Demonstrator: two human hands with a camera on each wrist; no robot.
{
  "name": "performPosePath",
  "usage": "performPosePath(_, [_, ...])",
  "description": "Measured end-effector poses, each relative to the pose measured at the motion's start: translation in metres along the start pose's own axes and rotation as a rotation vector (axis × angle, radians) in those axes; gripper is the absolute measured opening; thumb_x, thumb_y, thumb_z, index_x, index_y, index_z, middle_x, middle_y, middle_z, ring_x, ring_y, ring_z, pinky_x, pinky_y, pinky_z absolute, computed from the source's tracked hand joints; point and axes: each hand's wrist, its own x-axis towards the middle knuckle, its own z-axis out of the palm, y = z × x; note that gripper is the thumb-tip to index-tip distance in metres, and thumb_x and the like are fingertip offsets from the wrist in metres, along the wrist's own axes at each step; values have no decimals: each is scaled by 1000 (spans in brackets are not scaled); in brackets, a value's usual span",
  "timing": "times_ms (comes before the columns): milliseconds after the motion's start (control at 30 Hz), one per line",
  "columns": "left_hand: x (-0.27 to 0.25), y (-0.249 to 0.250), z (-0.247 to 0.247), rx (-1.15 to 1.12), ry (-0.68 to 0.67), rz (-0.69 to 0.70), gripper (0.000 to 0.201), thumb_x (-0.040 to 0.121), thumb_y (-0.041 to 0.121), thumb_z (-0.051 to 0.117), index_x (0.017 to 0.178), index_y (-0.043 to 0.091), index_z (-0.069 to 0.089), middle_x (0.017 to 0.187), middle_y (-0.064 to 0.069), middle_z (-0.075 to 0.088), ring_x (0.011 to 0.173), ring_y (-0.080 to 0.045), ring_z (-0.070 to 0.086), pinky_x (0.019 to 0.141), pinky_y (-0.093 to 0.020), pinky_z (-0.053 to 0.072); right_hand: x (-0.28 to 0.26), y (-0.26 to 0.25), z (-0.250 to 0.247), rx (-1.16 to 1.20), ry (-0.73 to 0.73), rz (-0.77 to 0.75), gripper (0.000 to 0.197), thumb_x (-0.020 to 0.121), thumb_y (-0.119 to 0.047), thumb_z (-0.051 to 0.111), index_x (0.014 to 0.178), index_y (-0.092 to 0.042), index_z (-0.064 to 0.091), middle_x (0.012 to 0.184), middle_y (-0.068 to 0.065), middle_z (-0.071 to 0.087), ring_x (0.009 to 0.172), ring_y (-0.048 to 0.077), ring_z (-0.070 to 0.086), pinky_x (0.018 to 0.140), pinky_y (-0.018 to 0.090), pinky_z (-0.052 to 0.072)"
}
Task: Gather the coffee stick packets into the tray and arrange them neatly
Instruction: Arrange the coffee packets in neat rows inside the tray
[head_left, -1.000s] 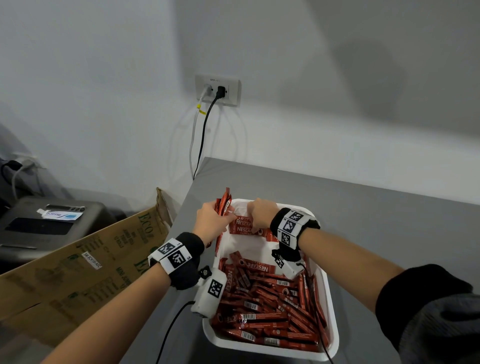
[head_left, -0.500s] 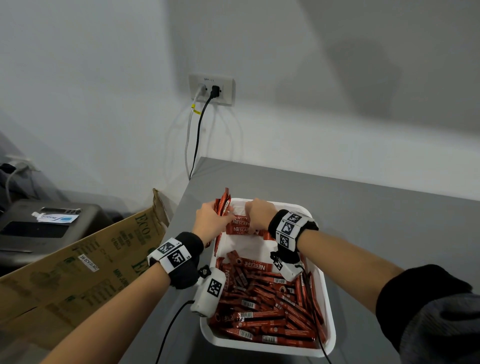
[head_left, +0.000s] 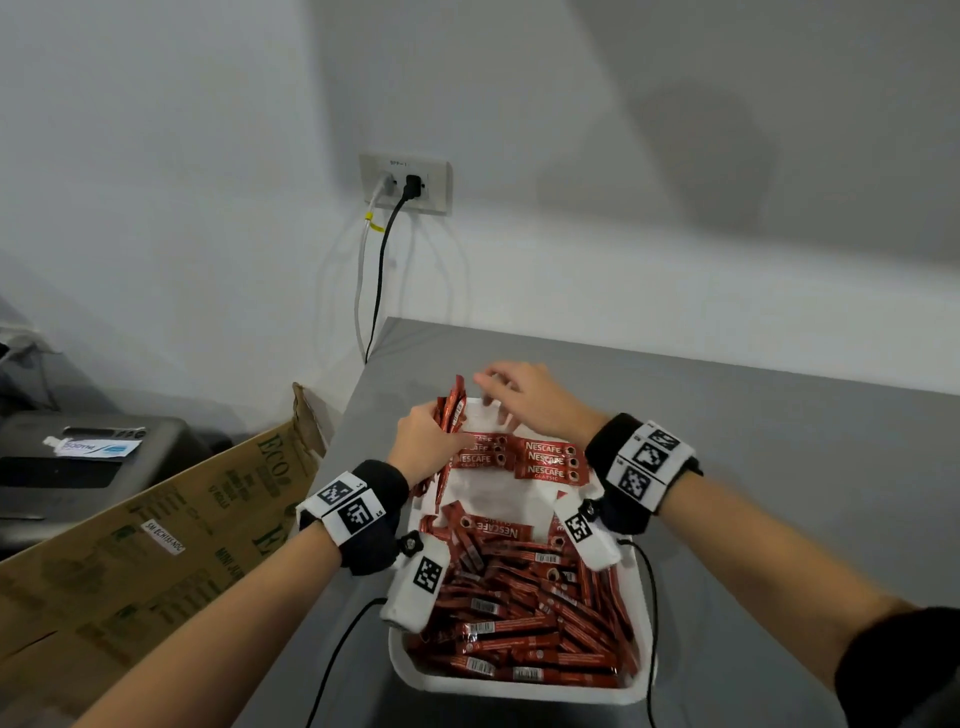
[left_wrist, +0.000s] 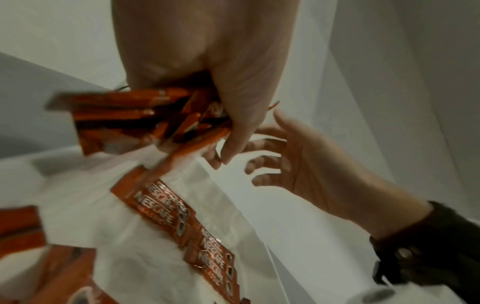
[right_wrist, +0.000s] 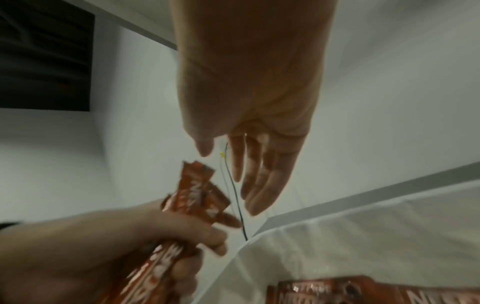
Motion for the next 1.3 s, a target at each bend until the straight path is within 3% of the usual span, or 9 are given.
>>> performPosePath(100, [-4,14,11,100,-58,127,10,77,11,71,82,10,62,70,2,61,63,-8,56,55,-8,42,-22,0,11,136,4,-39,38,94,-34,55,124,-11,52,107,4,63,89,22,66,75,34,57])
performPosePath(200, [-10,22,17,90,-111,228,19,72,11,77,85,4,66,75,-5,66,62,-2,59,59,-11,45,-33,13,10,217,146,-30,24,89,-20,64,111,-11,58,103,3,65,90,18,66,82,32,54])
performPosePath(400, [-20,16,18,-173,-295,58,18,81,17,71,93,6,62,75,-3,66,47,-6,53,49,-17,46,-67,42,-7,580,253,66,10,87,6,59,94,-1,55,87,10,63,62,11,68,62,20,57])
performPosePath(500, [-23,13,20,-219,-268,16,15,88,17,63,97,5,61,72,-2,65,43,-6,46,48,-18,41,-78,49,-8,575,321,73,14,86,6,60,87,-7,57,89,8,63,64,10,68,61,20,56])
performPosePath(667, [-15,-1,15,-294,-39,-86,17,91,19,59,97,3,59,75,-3,72,41,-10,42,48,-23,40,-90,54,-14,530,456,54,20,84,3,63,87,-16,57,95,5,63,90,23,64,71,24,58])
performPosePath(867, [-23,22,18,-365,-301,-46,21,85,22,67,90,3,60,56,-2,52,43,-11,43,44,-19,40,-92,45,2,518,408,-12,24,83,5,64,87,-17,57,95,3,64,90,16,66,71,32,59])
performPosePath(1033, [-21,21,19,-268,-176,36,21,81,17,71,90,-1,63,77,-15,66,64,-22,61,63,-33,53,-92,48,5,501,383,34,40,81,6,67,103,-25,55,97,-3,68,89,10,69,75,29,59])
performPosePath(1167, [-20,15,14,-268,-45,33,12,82,16,69,81,6,63,73,-5,68,61,-15,62,62,-27,52,-94,60,-2,58,346,114,40,86,7,55,115,-19,48,89,-3,64,75,3,61,59,10,50])
performPosePath(1300, [-21,12,10,-215,-98,43,14,85,15,66,74,9,59,64,1,61,44,-3,52,47,-15,43,-96,69,-15,123,470,197,23,97,-1,39,91,-12,59,59,2,52,40,3,45,38,13,35])
